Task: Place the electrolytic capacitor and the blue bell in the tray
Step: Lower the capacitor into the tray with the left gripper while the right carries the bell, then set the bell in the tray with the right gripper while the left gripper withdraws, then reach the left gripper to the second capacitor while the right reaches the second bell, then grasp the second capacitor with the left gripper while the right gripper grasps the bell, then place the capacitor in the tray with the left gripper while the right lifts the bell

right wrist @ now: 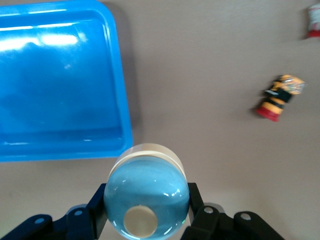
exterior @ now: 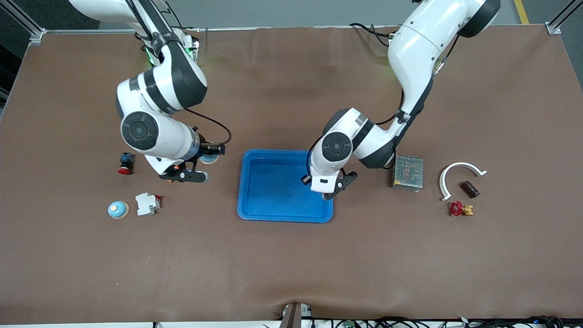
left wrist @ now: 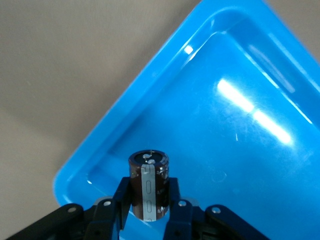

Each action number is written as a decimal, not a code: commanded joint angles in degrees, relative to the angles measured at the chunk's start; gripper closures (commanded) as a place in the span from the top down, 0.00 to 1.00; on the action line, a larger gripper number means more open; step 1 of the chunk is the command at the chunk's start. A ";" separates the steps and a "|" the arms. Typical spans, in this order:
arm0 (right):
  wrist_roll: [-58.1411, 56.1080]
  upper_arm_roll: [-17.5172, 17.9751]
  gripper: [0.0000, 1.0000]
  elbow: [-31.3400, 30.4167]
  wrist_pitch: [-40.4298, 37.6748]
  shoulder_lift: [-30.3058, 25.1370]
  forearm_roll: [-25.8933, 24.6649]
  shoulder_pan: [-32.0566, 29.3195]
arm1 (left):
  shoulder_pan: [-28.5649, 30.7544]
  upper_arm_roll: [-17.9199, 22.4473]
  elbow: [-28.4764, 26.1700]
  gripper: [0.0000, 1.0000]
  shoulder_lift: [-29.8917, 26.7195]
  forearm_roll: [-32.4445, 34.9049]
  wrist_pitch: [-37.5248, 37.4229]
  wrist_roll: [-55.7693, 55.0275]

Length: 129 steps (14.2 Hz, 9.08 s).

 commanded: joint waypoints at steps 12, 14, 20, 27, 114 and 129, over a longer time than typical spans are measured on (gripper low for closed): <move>13.64 -0.59 0.37 1.30 21.12 12.74 0.96 11.10 | -1.97 1.09 2.02 1.00 2.62 1.63 0.86 -7.75; 13.55 -0.68 0.37 1.30 23.75 14.05 0.78 11.10 | -1.44 1.79 2.11 1.00 0.69 1.63 -0.37 -7.67; 13.64 -1.03 0.37 0.16 29.21 16.87 -1.15 13.38 | 0.66 7.07 2.03 1.00 -7.74 3.02 -7.13 -3.82; 13.64 -1.91 0.39 -0.20 31.41 19.59 -2.65 15.49 | 10.32 7.07 1.41 1.00 -13.64 3.47 -17.95 13.40; -99.56 1.96 0.64 -7.49 40.55 18.45 -16.45 -34.96 | 2.96 -2.16 5.89 0.00 6.04 9.27 13.77 -22.60; -89.04 3.37 0.36 7.95 14.57 14.51 -11.00 -30.05 | 5.41 -1.81 6.16 1.00 1.49 9.98 6.59 -17.96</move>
